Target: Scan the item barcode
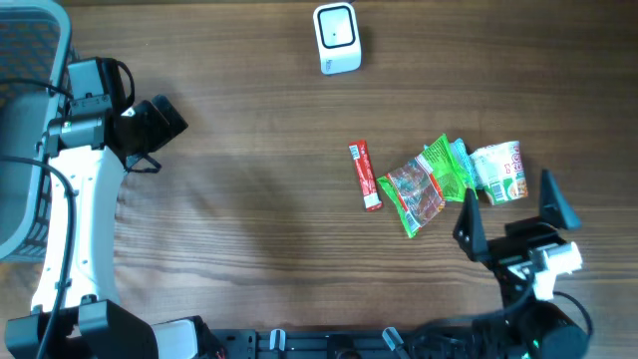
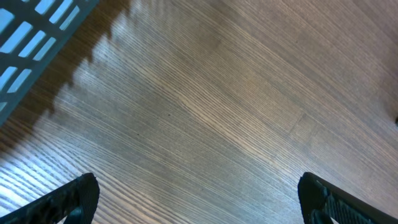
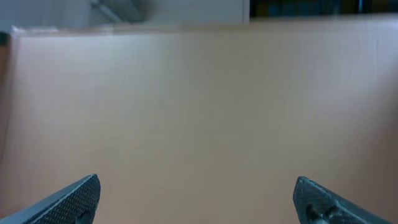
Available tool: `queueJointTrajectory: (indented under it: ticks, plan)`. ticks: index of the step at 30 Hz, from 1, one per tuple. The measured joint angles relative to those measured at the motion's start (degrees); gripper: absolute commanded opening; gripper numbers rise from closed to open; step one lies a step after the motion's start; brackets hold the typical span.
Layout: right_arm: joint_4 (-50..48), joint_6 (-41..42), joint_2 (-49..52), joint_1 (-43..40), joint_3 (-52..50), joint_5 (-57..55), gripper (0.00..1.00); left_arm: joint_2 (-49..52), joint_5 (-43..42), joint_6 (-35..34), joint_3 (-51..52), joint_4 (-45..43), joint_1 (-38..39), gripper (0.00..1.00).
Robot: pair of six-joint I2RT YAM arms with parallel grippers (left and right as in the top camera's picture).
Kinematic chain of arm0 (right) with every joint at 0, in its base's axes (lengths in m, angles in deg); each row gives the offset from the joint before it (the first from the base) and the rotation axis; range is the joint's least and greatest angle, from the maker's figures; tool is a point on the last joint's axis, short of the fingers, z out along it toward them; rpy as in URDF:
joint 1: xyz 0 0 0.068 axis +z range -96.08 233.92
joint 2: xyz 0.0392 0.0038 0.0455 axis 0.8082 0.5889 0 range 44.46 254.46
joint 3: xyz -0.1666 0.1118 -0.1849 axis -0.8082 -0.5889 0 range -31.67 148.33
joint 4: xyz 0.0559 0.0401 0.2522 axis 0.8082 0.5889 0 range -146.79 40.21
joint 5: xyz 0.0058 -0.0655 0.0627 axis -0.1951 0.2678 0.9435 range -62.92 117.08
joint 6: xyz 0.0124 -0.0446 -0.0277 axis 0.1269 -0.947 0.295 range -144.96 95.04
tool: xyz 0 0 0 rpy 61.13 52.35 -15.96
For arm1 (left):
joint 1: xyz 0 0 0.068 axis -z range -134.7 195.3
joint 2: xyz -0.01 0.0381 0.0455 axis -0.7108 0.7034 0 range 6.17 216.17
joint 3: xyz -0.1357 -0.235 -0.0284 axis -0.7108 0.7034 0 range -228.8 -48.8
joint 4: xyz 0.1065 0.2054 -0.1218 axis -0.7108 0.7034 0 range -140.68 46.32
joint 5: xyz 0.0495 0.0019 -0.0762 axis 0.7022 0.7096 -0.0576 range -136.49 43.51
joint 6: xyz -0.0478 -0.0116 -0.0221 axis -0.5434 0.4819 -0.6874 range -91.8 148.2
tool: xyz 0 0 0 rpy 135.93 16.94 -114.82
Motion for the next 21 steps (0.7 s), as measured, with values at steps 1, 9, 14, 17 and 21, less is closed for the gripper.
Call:
queueJointTrajectory:
  ticks: [1,9,14,17,21]
  plan:
    - [0.2,1.0,0.0,0.0,-2.6,-0.4,1.0,0.0,0.0,0.0,0.0,0.0,0.0,1.0]
    - [21.4,2.5,-0.3,0.0,-4.6,-2.0,1.0,0.0,0.0,0.0,0.0,0.1,0.0,1.0]
    - [28.3,2.8,-0.4,0.0,-4.6,-2.1,1.0,0.0,0.0,0.0,0.0,0.0,0.0,1.0]
    - [28.3,3.0,-0.4,0.0,-4.6,-2.1,1.0,0.0,0.0,0.0,0.0,0.0,0.0,1.0]
    - [28.3,3.2,-0.4,0.0,-4.6,-2.1,1.0,0.0,0.0,0.0,0.0,0.0,0.0,1.0]
